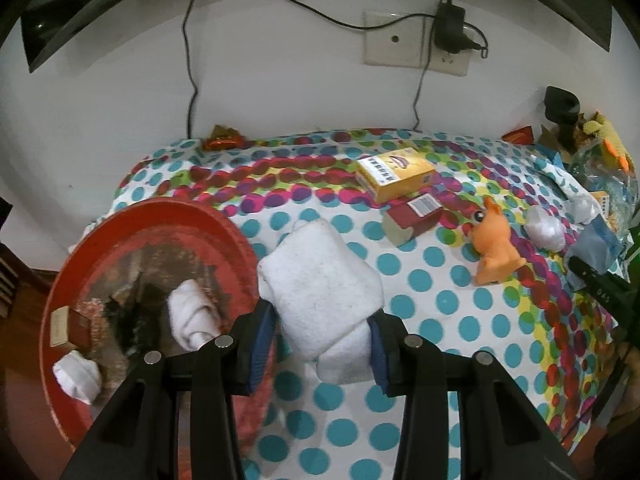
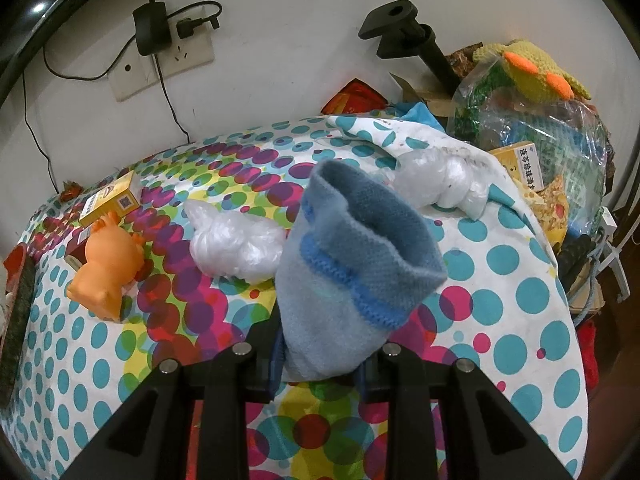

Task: Organize objects
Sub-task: 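Carry the white cloth in the left gripper over the red tray, then lower the white cloth onto the tray and open the left gripper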

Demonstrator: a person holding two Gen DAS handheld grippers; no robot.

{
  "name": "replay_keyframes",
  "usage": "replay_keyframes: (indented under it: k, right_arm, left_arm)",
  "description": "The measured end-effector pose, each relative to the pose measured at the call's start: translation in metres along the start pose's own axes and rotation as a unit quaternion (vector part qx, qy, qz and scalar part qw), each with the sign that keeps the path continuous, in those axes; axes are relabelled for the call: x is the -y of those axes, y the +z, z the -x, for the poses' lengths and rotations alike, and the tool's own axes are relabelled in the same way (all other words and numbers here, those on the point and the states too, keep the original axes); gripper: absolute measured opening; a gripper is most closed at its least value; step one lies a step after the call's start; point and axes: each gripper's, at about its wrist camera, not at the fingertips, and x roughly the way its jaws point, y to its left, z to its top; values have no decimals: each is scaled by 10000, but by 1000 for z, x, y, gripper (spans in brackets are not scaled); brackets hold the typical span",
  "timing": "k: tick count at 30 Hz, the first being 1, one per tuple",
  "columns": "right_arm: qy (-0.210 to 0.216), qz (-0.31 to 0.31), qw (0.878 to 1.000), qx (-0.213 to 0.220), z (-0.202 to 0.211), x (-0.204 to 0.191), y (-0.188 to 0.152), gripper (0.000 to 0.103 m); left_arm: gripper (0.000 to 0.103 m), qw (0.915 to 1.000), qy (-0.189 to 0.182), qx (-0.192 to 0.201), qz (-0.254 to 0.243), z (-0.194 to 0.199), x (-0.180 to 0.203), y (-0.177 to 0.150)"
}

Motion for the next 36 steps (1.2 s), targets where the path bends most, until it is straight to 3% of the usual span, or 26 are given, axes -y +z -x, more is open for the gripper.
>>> replay_keyframes:
  k: [21, 36]
  right_arm:
    - [-39, 42, 10000, -4, 0, 0, 0, 27]
    - [-32, 49, 10000, -7, 0, 1, 0, 27]
  left_arm:
    - [39, 9963, 552, -50, 652, -1, -104, -1]
    - [40, 9857, 959, -391, 1329, -37, -191, -11]
